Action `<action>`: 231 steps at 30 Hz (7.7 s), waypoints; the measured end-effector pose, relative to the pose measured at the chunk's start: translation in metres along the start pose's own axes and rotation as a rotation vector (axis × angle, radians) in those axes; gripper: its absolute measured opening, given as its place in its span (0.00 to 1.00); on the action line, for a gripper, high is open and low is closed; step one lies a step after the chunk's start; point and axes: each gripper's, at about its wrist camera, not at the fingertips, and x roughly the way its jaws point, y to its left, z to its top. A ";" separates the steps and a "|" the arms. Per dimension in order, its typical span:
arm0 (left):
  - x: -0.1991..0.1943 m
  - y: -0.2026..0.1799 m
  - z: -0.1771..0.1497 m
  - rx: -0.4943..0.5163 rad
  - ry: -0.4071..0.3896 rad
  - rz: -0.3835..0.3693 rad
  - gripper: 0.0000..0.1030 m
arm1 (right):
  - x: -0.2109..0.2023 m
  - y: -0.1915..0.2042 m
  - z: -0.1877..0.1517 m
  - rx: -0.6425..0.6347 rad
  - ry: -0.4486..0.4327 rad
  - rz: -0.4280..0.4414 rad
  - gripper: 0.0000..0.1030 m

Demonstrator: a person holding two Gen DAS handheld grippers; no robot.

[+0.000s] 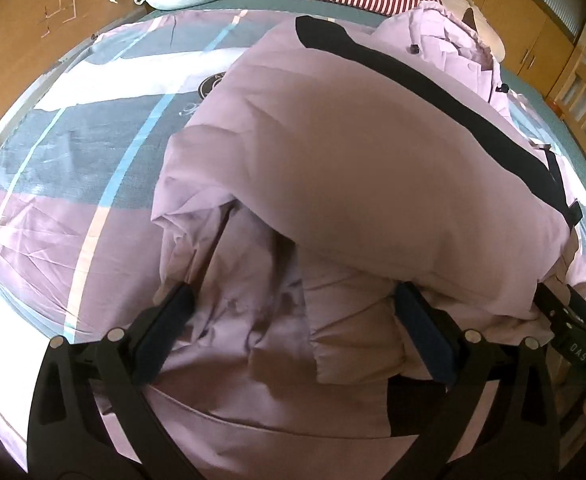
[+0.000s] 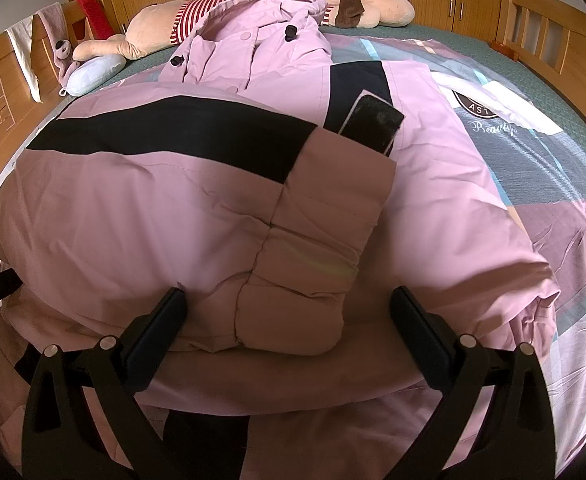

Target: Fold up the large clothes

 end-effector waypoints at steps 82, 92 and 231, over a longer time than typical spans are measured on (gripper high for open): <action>0.001 0.005 -0.019 0.059 -0.089 -0.035 0.98 | 0.124 0.005 0.354 0.143 -0.420 0.016 0.01; -0.015 0.008 -0.011 0.006 -0.027 -0.041 0.98 | -0.073 0.020 0.126 -0.236 -0.408 0.237 0.03; -0.023 -0.045 -0.032 0.114 -0.071 -0.025 0.98 | 0.039 0.016 0.015 -0.004 -0.058 0.047 0.92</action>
